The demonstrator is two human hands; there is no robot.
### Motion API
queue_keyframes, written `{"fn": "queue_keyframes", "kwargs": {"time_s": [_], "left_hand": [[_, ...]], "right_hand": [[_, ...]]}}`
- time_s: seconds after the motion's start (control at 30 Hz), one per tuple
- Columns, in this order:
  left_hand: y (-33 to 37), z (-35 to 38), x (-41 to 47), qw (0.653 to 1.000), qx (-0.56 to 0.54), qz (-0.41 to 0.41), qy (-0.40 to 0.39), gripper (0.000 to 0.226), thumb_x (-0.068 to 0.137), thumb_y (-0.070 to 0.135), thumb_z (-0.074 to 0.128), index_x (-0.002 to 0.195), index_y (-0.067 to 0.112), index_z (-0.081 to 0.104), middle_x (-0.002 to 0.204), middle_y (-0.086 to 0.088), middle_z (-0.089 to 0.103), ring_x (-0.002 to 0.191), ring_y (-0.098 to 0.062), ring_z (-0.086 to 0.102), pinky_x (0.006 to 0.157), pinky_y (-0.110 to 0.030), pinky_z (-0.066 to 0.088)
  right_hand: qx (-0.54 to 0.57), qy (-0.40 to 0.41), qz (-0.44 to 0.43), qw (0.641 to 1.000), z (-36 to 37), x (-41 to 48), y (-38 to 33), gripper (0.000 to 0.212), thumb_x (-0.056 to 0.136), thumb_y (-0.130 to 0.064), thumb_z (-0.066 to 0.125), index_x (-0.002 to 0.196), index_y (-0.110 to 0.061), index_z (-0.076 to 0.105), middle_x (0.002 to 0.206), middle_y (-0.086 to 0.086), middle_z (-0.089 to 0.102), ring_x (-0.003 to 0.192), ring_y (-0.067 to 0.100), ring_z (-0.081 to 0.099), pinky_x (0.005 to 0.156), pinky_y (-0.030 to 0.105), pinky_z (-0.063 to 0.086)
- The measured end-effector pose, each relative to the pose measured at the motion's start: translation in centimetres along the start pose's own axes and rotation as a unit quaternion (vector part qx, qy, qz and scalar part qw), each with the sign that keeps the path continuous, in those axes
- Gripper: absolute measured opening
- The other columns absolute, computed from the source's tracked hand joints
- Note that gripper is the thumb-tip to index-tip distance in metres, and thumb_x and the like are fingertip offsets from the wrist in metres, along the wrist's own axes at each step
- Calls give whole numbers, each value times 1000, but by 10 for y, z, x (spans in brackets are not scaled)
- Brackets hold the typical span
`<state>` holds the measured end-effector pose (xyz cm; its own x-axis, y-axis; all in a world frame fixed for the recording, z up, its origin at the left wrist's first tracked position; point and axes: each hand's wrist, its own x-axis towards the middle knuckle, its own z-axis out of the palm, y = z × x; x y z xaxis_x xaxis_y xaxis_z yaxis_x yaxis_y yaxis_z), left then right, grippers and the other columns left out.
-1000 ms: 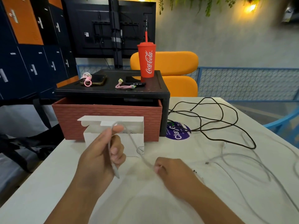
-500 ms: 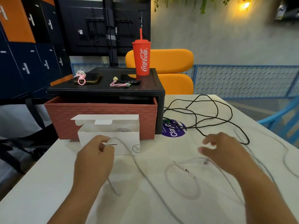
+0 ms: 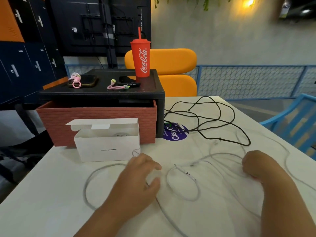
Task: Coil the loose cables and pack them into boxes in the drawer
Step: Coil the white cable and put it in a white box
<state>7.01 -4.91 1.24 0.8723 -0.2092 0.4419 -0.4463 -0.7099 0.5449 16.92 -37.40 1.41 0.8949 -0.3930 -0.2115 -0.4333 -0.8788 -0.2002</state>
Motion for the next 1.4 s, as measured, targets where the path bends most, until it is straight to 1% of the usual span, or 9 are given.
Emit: {"fn": "queue_keyframes", "kwargs": {"time_s": [0.27,0.4,0.5,0.6,0.77,0.87,0.97,1.1,1.4], "left_hand": [[27,32,-3,980,38,54,-189,39,85,52,49,120,34,55,109,21,45,105,1,34,91,-18,32],[29,37,3,979,94,42,-177,9,94,33,46,88,27,50,90,16,40,90,-8,32,84,-25,34],[23,33,5,977,120,32,-175,21,97,26,40,77,30,33,88,14,37,88,-9,32,84,-27,34],[15,22,7,994,42,-8,-96,26,98,26,36,74,29,30,80,13,41,80,-6,40,69,-18,32],[12,13,10,998,-38,-42,7,25,96,29,44,71,28,38,61,10,47,65,-1,47,55,-16,33],[14,18,9,998,-34,-26,-54,24,92,25,53,69,29,46,62,14,52,65,3,48,58,-13,35],[21,28,5,983,-94,-6,-158,16,87,14,57,81,27,65,72,22,60,73,5,55,70,-12,41],[26,35,2,963,-186,-29,-194,29,81,23,50,93,43,66,90,31,66,92,9,60,83,-8,41],[18,34,3,971,-169,-34,-169,22,74,34,57,93,43,65,96,20,65,81,-6,60,76,-14,45]], "right_hand": [[23,80,8,997,1,-12,-19,20,87,-14,53,105,-7,55,98,11,59,86,25,52,75,31,41],[134,110,-24,985,-8,-24,-28,6,83,-15,56,80,-10,58,70,5,55,69,22,52,64,29,40],[319,132,-65,936,-21,-37,-32,12,84,-9,53,75,-8,59,65,8,55,63,22,49,60,29,41],[544,84,-66,832,-27,-46,-39,14,86,-5,48,75,-7,57,66,7,48,54,15,41,52,26,38],[865,-84,-52,492,-29,-53,-59,18,91,-2,43,74,-10,45,48,0,47,33,2,35,33,10,30],[918,-98,-34,383,-24,-57,-71,17,91,0,47,76,-8,47,58,3,50,39,4,45,40,8,39],[858,-94,-88,498,-14,-62,-84,16,90,7,47,95,-7,54,81,9,59,60,10,64,56,15,52],[479,-62,-189,855,10,-56,-87,41,91,-4,51,131,-13,48,120,9,58,99,17,56,89,30,47],[156,-4,-222,963,7,-51,-68,37,85,-7,49,119,-19,57,105,-2,53,91,12,48,77,20,35]]}}
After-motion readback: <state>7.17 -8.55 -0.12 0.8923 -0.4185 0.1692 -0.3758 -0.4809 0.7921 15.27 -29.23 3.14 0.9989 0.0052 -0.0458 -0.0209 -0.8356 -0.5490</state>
